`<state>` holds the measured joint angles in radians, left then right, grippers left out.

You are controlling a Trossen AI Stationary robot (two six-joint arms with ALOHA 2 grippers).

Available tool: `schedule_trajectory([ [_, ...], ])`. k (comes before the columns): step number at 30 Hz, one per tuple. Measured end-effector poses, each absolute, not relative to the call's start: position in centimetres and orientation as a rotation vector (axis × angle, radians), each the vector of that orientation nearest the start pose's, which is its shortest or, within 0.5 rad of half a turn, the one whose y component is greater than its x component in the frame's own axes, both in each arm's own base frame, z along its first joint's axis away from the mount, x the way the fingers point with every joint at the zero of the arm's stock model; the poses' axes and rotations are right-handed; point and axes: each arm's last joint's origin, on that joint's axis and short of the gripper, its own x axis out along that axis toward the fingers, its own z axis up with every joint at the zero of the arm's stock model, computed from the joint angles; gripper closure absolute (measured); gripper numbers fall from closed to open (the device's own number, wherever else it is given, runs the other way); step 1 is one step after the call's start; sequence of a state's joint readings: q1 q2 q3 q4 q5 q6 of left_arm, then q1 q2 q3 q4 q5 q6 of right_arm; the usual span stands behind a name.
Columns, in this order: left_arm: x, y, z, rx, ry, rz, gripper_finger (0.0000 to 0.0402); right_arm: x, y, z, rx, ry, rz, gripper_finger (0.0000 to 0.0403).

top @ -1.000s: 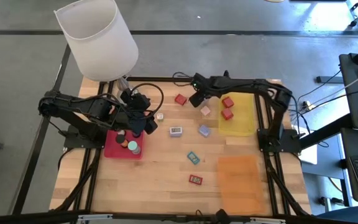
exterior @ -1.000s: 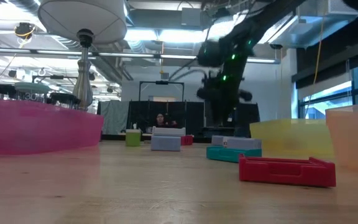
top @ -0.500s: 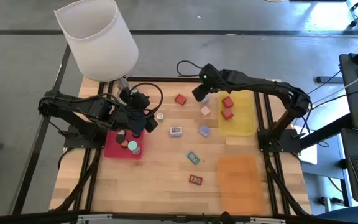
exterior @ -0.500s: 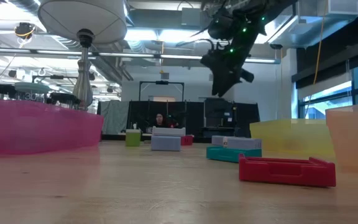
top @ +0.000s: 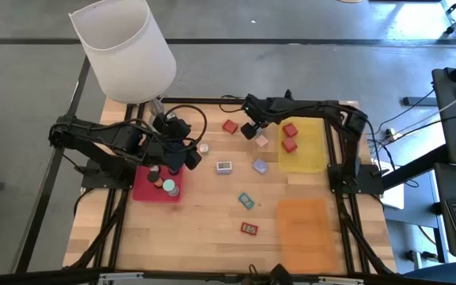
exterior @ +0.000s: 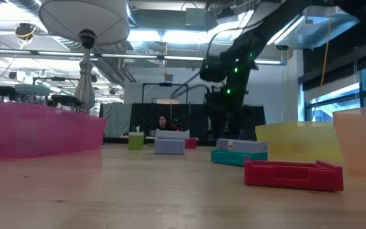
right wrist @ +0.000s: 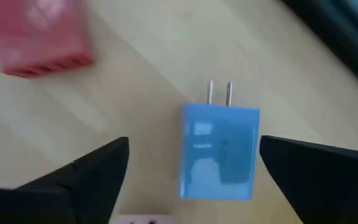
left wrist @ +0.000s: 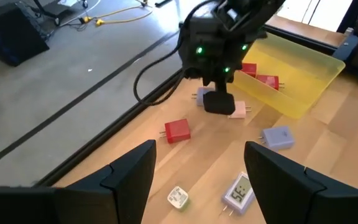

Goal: Pick & Place Office items
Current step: Put the top blue charger adapter into the yellow bin

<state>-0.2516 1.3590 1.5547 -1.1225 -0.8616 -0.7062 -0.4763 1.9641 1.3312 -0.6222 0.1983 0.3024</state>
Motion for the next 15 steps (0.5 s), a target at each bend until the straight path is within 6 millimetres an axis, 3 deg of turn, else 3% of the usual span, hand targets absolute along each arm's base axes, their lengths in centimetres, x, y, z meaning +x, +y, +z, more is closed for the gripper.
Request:
schedule_trajectory([
  [4,24.3,-4.0,39.9,-0.169,0.541,0.803,0.016,33.7,-18.8,14.4,0.417,1.212,-0.821,0.0028],
  [12,24.3,-4.0,39.9,-0.193,0.532,0.808,0.016,33.8,-18.9,14.4,0.389,1.203,-0.842,0.0042],
  [15,24.3,-4.0,39.9,-0.194,0.533,0.808,0.016,33.8,-18.9,14.4,0.383,1.22,-0.775,0.005],
])
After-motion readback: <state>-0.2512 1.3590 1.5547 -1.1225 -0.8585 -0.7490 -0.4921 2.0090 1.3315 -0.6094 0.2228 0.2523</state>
